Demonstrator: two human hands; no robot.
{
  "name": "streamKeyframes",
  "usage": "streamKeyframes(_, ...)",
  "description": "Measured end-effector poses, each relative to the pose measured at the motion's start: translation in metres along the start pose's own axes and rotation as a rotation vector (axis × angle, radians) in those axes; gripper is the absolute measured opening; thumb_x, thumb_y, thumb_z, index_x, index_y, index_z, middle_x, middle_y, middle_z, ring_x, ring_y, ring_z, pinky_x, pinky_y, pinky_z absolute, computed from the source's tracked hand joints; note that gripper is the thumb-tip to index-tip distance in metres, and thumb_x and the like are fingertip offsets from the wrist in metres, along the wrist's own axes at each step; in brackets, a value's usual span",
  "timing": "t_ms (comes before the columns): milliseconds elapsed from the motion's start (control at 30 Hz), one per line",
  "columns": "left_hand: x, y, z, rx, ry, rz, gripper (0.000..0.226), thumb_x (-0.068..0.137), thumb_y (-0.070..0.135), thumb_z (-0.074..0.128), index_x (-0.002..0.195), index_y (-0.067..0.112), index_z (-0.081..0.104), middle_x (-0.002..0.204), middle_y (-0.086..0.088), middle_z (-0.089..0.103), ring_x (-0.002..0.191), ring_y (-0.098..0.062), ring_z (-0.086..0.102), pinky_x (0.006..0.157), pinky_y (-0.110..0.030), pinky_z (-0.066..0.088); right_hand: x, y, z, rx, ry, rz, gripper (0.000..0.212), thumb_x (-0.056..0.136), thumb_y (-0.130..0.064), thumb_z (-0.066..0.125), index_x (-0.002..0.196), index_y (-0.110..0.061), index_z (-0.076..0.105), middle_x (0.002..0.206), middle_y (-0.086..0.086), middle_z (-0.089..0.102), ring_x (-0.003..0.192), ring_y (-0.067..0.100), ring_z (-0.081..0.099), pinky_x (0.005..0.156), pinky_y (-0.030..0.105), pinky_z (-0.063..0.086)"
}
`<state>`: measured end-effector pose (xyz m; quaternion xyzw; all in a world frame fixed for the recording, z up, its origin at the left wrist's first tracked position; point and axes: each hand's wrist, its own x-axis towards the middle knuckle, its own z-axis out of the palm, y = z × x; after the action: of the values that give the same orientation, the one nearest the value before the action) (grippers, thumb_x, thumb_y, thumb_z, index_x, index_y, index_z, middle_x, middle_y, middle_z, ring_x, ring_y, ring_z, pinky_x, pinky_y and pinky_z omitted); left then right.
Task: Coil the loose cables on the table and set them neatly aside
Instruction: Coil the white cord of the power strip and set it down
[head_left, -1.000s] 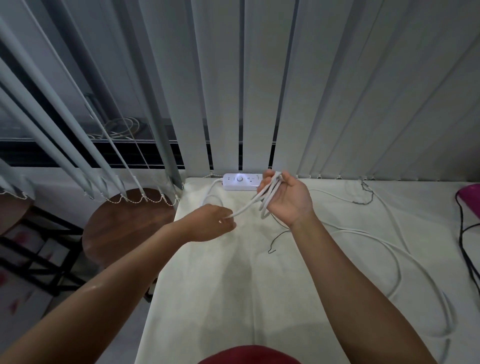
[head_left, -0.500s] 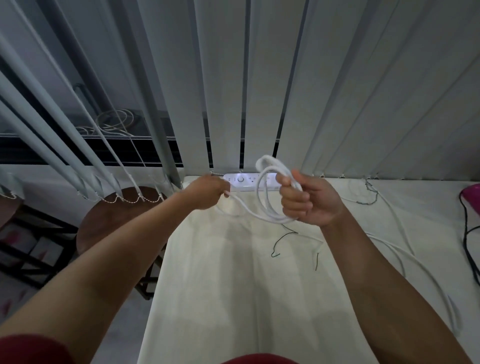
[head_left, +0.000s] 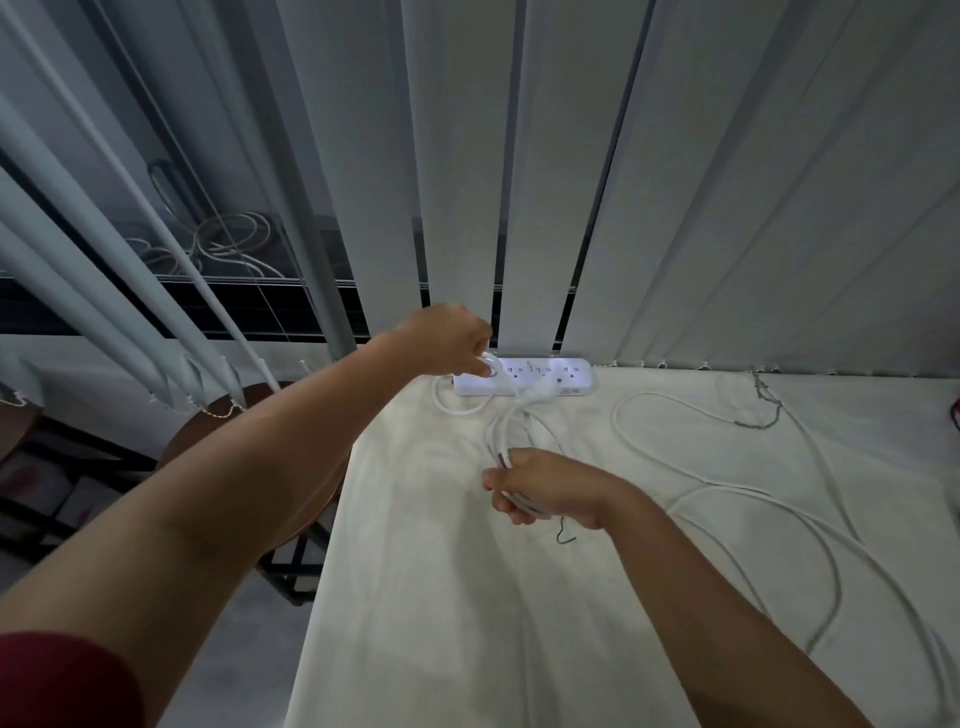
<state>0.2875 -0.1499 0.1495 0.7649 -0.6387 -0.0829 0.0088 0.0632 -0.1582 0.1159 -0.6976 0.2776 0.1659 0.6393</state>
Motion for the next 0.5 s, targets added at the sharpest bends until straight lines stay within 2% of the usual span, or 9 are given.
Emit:
streamKeyframes(67,0.0,0.007,-0.001,-0.045,0.0,0.003,0.024,0.077,0.04,0.068,0.083,0.02,0.055,0.056,0.012,0.052,0.072,-0.019,0.061,0.051,-0.024,0.032,0.017,0.0,0.012,0.004,0.105,0.033,0.015,0.094,-0.03,0.048,0.088,-0.016,0.049,0.069,-0.003,0.057,0.052,0.009,0.051,0.053,0.02,0.04)
streamKeyframes(167,-0.006,0.017,0.001,-0.158,0.001,-0.025,0.024,0.081,0.028,0.066,0.098,0.017,0.052,0.066,0.011,0.049,0.069,-0.019,0.054,0.049,-0.024,0.03,0.041,-0.004,0.017,0.1,0.259,0.058,0.015,0.096,-0.028,0.045,0.089,-0.015,0.045,0.069,-0.002,0.054,0.051,0.009,0.046,0.05,0.02,0.037)
streamKeyframes(267,-0.014,0.022,0.008,-0.389,-0.07,-0.136,0.022,0.084,0.015,0.053,0.105,0.019,0.045,0.081,0.001,0.063,0.062,-0.013,0.065,0.05,-0.026,0.038,0.057,-0.013,0.015,0.227,0.348,0.054,0.015,0.097,-0.025,0.043,0.089,-0.013,0.046,0.074,0.002,0.052,0.055,0.012,0.045,0.051,0.023,0.035)
streamKeyframes(333,-0.016,0.021,0.015,-0.467,-0.037,-0.253,0.025,0.086,0.007,0.045,0.107,0.019,0.044,0.083,-0.004,0.065,0.061,-0.014,0.067,0.05,-0.027,0.039,0.062,-0.019,0.014,0.333,0.363,0.036,0.015,0.097,-0.023,0.044,0.088,-0.012,0.048,0.074,0.003,0.05,0.055,0.013,0.045,0.052,0.024,0.033)
streamKeyframes(433,-0.018,0.014,0.031,-0.466,0.01,-0.433,0.034,0.085,-0.001,0.053,0.117,0.01,0.046,0.109,-0.014,0.063,0.077,-0.024,0.062,0.061,-0.031,0.046,0.064,-0.023,0.013,0.359,0.362,0.022,0.016,0.097,-0.023,0.047,0.087,-0.013,0.052,0.074,0.0,0.052,0.057,0.012,0.049,0.055,0.024,0.038)
streamKeyframes(500,-0.021,0.005,0.045,-0.635,-0.033,-0.583,0.042,0.084,-0.003,0.059,0.123,0.004,0.046,0.11,-0.018,0.063,0.087,-0.031,0.065,0.073,-0.036,0.057,0.064,-0.02,0.015,0.333,0.329,0.014,0.016,0.098,-0.024,0.047,0.091,-0.012,0.053,0.076,0.0,0.053,0.06,0.012,0.051,0.057,0.024,0.041)
